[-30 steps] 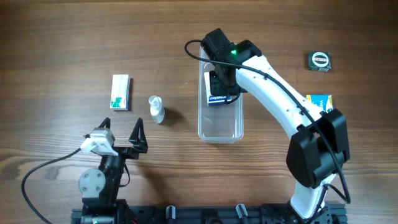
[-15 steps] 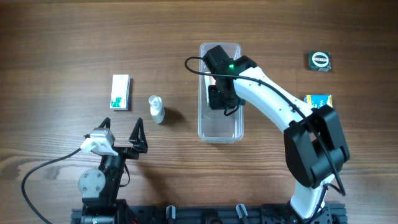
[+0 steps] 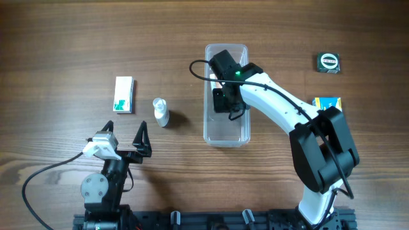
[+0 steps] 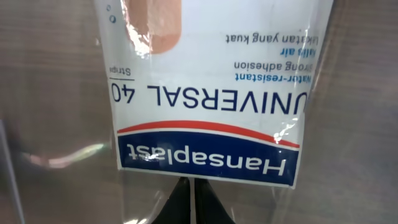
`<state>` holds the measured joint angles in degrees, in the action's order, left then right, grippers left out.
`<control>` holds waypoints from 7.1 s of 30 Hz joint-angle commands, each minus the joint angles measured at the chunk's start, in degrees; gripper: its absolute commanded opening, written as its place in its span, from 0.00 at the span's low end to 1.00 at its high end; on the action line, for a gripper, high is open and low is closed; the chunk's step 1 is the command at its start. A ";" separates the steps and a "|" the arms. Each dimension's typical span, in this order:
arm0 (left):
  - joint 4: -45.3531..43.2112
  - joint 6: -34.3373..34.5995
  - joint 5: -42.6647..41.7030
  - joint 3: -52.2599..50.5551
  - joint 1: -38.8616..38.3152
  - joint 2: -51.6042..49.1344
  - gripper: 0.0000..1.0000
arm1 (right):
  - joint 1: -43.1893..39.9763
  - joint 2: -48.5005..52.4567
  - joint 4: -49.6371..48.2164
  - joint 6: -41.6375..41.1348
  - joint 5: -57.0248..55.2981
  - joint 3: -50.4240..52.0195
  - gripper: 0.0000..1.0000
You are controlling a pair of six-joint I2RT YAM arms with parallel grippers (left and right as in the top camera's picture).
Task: Pack container
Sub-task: 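Open the right gripper to release the box and lift away, then move the right gripper to the blue-yellow VapoDrops box and grasp it, then lift the VapoDrops box and carry it into the clear container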
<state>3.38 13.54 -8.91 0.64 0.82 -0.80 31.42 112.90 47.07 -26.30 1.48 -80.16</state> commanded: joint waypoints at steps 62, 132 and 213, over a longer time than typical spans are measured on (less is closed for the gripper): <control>0.07 -1.33 -0.48 -0.33 0.31 0.42 1.00 | -28.52 -11.54 16.44 11.30 -12.09 -27.30 1.00; 0.07 -1.33 -0.48 -0.33 0.31 0.42 1.00 | -47.47 -9.11 9.88 37.51 -5.44 4.76 1.00; 0.07 -1.33 -0.48 -0.33 0.31 0.42 1.00 | -6.69 2.36 22.91 14.40 -8.98 -41.22 0.71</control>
<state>3.38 13.54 -8.91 0.64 0.82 -0.80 22.85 115.13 71.09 -7.57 -1.30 -120.57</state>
